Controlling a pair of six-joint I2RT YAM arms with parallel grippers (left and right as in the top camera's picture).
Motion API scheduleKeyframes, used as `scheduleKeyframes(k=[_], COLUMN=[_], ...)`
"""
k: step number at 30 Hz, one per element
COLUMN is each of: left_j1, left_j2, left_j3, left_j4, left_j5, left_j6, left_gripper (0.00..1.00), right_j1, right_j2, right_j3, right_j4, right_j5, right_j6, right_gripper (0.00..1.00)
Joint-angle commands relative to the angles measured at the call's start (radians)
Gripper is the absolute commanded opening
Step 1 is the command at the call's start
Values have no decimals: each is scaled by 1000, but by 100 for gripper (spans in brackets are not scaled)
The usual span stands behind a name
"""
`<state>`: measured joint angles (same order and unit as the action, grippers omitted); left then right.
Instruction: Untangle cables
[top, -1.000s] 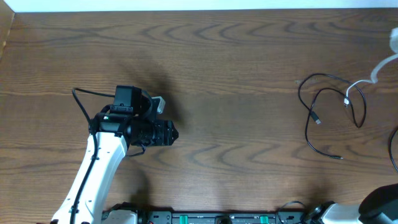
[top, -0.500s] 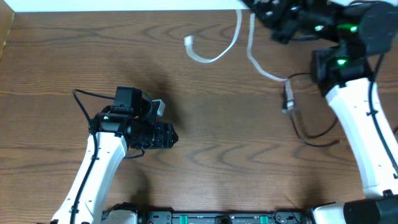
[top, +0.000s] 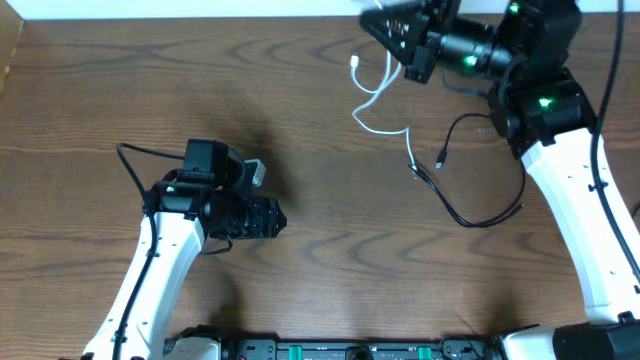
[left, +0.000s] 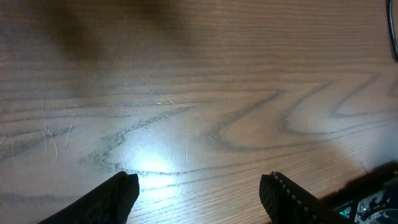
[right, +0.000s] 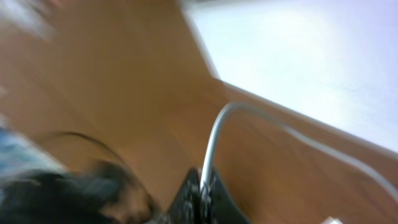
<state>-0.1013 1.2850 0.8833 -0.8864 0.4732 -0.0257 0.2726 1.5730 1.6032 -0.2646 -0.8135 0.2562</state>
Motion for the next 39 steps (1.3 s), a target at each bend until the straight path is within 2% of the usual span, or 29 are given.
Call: scheduleKeyframes(k=[1, 5, 7, 9, 16, 21, 29, 39], left_j1=[-3, -3, -3, -3, -3, -3, -3, -3], left_j2=[2, 2, 2, 2, 2, 2, 2, 2], left_j3=[3, 3, 3, 3, 3, 3, 3, 3], left_j4=[-3, -3, -3, -4, -5, -21, -21, -18], left_j5=[13, 13, 13, 13, 12, 12, 12, 12], left_j6=[10, 10, 10, 10, 10, 26, 33, 32], left_gripper=[68, 68, 68, 68, 68, 68, 68, 68], right_j1=[18, 8, -17, -42, -111, -191, -420, -718], right_j2=[23, 63, 63, 52, -10, -31, -14, 84], right_j3=[0, 0, 1, 10, 190, 312, 317, 317], right_j4=[-194, -305, -282, -235, -169, -179, -305, -404], right_j5=[417, 680, 832, 885, 935, 1075, 1137, 1130], right_j6=[-390, -433, -428, -428, -426, -430, -422, -270], right_gripper=[1, 1, 1, 1, 1, 1, 1, 1])
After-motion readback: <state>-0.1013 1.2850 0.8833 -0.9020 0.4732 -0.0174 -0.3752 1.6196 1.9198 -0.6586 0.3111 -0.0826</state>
